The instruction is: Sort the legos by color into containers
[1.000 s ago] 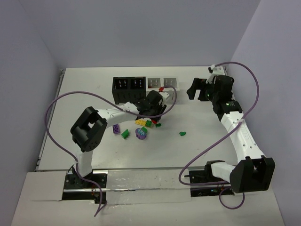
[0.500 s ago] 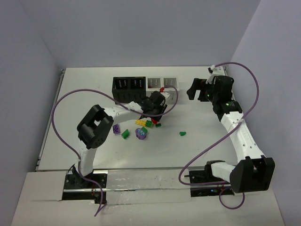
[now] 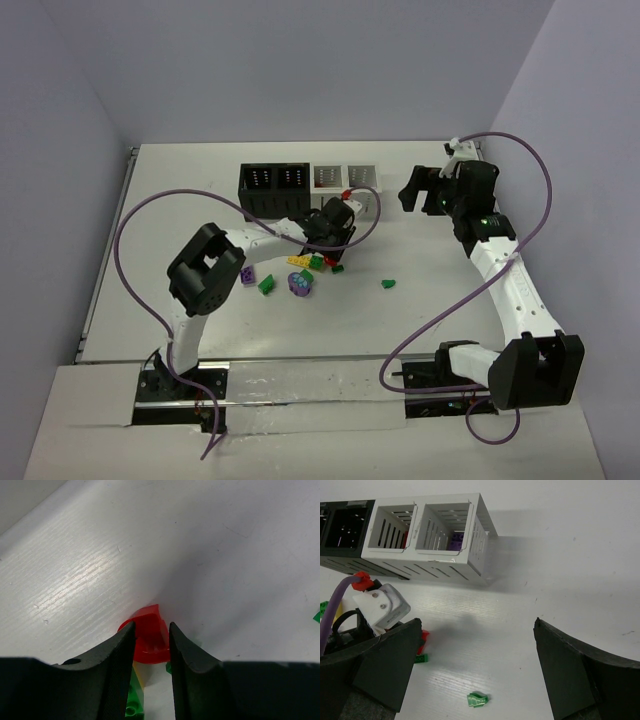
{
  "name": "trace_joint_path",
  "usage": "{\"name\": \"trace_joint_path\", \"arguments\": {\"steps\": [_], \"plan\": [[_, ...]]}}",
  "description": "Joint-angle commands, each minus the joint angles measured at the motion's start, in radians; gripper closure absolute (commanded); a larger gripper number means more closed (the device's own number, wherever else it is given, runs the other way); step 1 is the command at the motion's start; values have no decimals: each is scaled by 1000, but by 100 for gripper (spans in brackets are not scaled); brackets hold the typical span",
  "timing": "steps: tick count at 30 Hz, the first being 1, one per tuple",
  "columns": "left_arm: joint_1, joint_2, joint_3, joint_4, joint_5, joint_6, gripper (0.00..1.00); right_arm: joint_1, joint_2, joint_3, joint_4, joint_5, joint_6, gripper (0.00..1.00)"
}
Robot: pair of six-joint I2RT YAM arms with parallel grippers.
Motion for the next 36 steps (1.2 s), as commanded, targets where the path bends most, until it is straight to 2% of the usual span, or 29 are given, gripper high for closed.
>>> {"name": "trace_joint_path", "arguments": {"steps": [1, 8, 12, 15, 19, 24, 26, 29, 30, 32, 36], "plan": [[-7, 26, 12, -11, -1, -22, 61, -10, -20, -6, 36, -5, 5, 0], [-8, 7, -18, -3, -18, -14, 62, -14, -17, -9, 38, -12, 9, 0], [-8, 2, -20, -5, -13, -8, 70, -15, -15, -9, 41, -14, 13, 0], [-8, 1, -4, -19, -11, 2, 85, -15, -19, -11, 41, -9, 10, 0], [-8, -31, 19, -40, 1, 17, 98, -15, -25, -12, 41, -9, 11, 0], [-9, -78, 45, -75, 3, 30, 99, -16, -26, -13, 44, -16, 16, 0], [-9, -86, 56, -92, 1, 26, 92, -16, -24, -14, 43, -21, 15, 0], [-12, -92, 44, -106, -11, 17, 55, -16, -26, -16, 44, -24, 17, 0], [-12, -103, 35, -101, -17, 16, 49, -16, -27, -17, 45, -25, 16, 0], [-10, -117, 14, -89, -31, 22, 42, -16, -30, -18, 43, -25, 17, 0], [4, -163, 0, -91, -56, 54, 36, -16, -41, -24, 42, -26, 13, 0]]}}
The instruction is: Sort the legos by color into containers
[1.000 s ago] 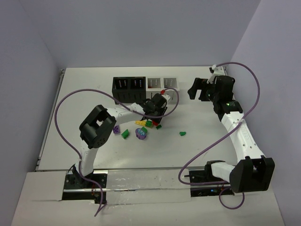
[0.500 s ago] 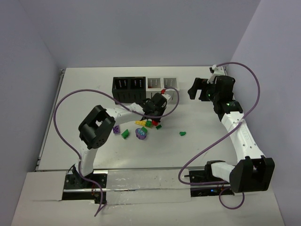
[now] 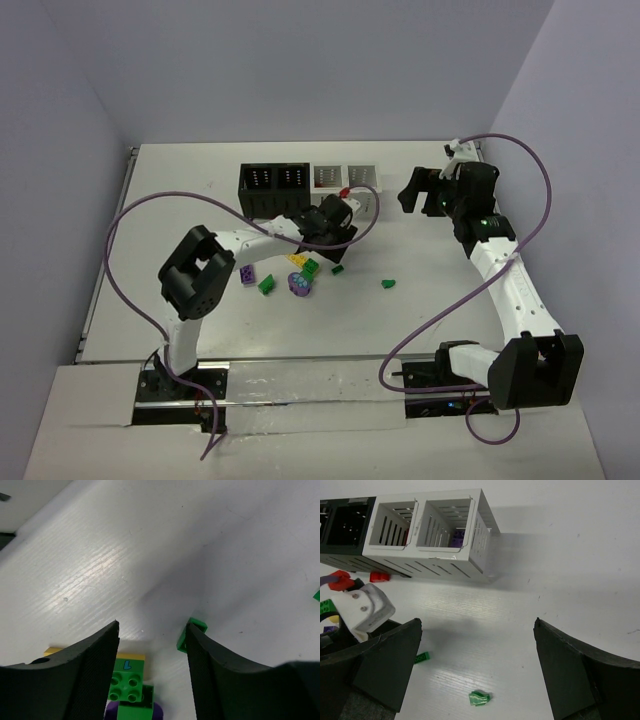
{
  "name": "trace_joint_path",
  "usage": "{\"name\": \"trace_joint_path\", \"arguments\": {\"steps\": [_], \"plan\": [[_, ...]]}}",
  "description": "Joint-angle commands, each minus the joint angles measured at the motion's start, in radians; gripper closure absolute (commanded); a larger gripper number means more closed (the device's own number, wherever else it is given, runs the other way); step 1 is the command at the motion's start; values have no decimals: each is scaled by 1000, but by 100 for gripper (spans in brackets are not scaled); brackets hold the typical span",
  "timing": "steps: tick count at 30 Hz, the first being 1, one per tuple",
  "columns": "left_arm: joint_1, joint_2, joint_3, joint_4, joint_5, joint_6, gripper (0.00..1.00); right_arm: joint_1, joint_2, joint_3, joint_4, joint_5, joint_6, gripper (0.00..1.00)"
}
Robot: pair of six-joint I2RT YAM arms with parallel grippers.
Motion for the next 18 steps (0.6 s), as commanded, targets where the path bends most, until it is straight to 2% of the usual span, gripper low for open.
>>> {"name": "trace_joint_path", "arguments": {"steps": [1, 4, 6, 7, 8, 9, 14, 18], "plan": [[28, -129, -18, 9, -40, 32, 34, -9, -45, -14, 38, -9, 6, 0], [81, -215, -104, 88, -105, 23, 36, -9, -53, -20, 43, -11, 15, 0], [118, -297, -205, 195, -132, 12, 31, -9, -55, -27, 51, -11, 24, 0], [119, -328, -208, 197, -130, 12, 30, -9, -55, -27, 53, -11, 25, 0], [133, -372, -273, 269, -145, -6, 15, -9, -55, -32, 59, -15, 28, 0], [134, -391, -316, 303, -163, -24, 13, -9, -52, -33, 59, -13, 28, 0], [134, -356, -322, 303, -283, -134, 1, -9, -49, -25, 54, -3, 28, 0], [137, -330, -366, 384, -332, -141, 1, -9, -52, -15, 48, 3, 26, 0]]}}
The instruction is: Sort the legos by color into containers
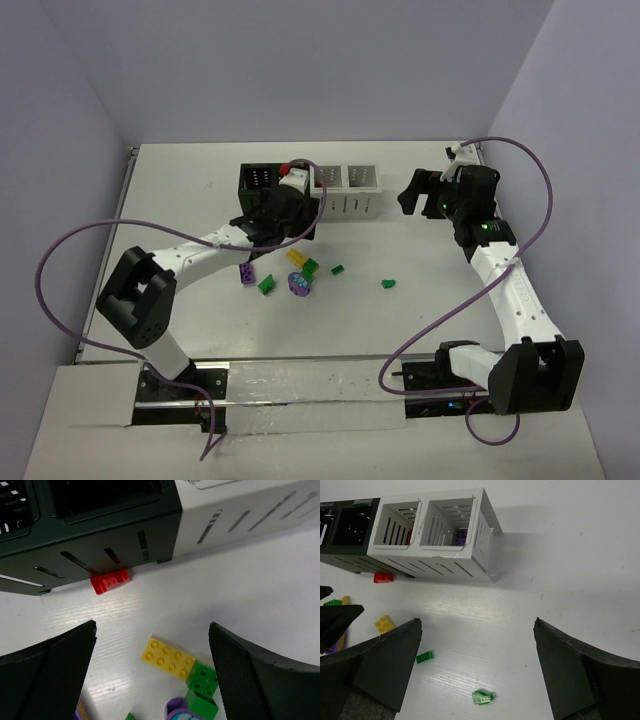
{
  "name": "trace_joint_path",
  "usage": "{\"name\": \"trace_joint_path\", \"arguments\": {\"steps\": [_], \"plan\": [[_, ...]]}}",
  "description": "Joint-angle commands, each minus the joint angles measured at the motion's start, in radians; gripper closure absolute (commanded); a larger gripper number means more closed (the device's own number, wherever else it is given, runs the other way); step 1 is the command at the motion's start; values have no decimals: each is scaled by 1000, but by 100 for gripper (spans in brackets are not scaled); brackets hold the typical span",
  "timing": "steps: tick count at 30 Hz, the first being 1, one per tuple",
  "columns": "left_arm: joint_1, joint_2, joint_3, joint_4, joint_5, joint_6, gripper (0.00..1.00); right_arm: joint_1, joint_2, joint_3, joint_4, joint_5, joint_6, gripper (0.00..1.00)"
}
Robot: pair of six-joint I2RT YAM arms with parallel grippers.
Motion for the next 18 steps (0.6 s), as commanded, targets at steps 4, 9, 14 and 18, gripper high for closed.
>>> {"name": "trace_joint_path", "arguments": {"steps": [4, 9, 14, 18], "plan": [[2, 62, -50, 166, -162, -75, 25, -9, -28, 16, 26, 17, -1, 0], [18, 89, -79, 241, -170, -79, 22, -9, -32, 11, 24, 18, -3, 0], [45, 131, -79, 274, -142, -130, 12, -9, -40, 6, 17, 23, -9, 0], [53, 150, -114, 348, -130, -141, 10, -9, -51, 2, 13, 26, -17, 0]]}}
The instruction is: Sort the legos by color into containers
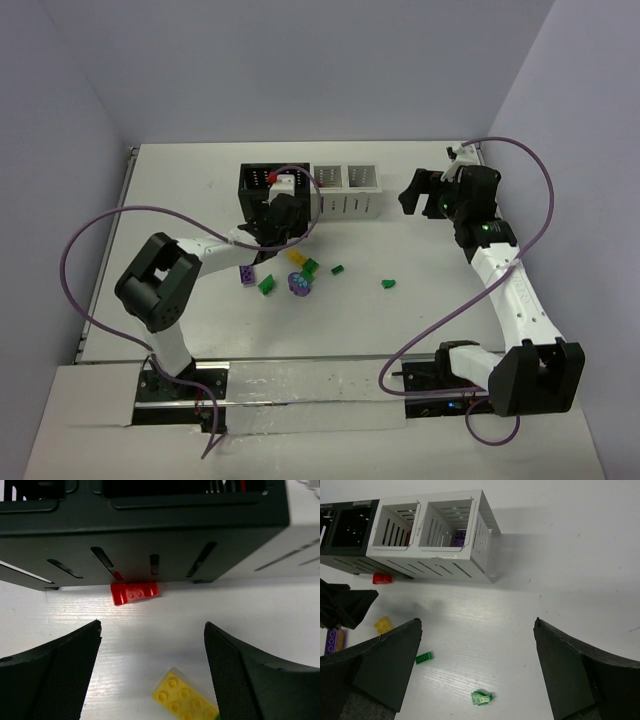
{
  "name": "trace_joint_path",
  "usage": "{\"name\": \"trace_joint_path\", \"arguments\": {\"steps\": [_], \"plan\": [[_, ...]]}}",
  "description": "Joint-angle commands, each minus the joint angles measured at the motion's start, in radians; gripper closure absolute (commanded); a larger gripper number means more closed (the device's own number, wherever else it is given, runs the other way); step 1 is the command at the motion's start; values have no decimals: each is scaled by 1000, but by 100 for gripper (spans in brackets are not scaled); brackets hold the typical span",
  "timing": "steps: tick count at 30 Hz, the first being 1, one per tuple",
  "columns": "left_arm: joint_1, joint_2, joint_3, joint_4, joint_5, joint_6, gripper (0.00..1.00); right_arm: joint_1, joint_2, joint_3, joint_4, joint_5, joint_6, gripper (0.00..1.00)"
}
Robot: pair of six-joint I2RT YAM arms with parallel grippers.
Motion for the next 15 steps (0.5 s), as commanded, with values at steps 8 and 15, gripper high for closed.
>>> {"name": "trace_joint_path", "arguments": {"steps": [8, 15], "plan": [[30, 62, -66, 204, 13, -27, 8, -9, -58, -3, 2, 23, -22, 0], [40, 93, -82, 268, 23, -21, 4, -9, -61, 1, -6, 17, -23, 0]]}}
